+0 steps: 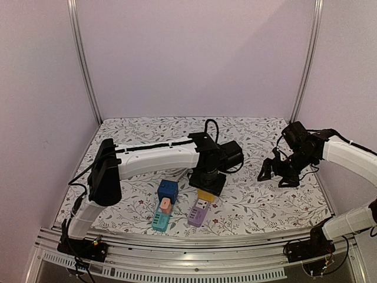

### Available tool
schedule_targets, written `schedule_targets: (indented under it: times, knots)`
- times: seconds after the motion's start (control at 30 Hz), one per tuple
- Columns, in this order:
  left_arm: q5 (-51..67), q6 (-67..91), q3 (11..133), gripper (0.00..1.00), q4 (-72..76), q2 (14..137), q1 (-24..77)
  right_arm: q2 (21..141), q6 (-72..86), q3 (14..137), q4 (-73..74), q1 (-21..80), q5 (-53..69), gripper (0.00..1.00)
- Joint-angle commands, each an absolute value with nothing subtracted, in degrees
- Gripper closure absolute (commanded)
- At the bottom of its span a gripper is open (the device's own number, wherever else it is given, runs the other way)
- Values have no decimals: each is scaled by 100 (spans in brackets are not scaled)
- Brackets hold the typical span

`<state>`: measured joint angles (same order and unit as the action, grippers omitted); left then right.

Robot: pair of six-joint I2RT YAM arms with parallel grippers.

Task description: Insert the plug

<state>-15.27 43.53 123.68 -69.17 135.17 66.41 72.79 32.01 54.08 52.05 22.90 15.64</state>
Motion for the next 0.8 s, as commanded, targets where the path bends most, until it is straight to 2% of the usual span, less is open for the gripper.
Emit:
schedule_targets:
  times: [0.0, 0.47, 0.77]
  knots:
    - [-1859, 4322, 12287, 100, -7611, 14187, 6688, 7295, 3142, 5358, 5183, 2271, 1444, 1]
    - [-2151, 4172, 12009, 100, -7748, 14334, 6664, 7317, 3155, 5331, 5157, 2271, 1417, 1]
    - [-2394, 4053, 11840, 100, -7805, 14089, 6181, 7355, 3090, 5396, 5185, 2276, 1371, 1]
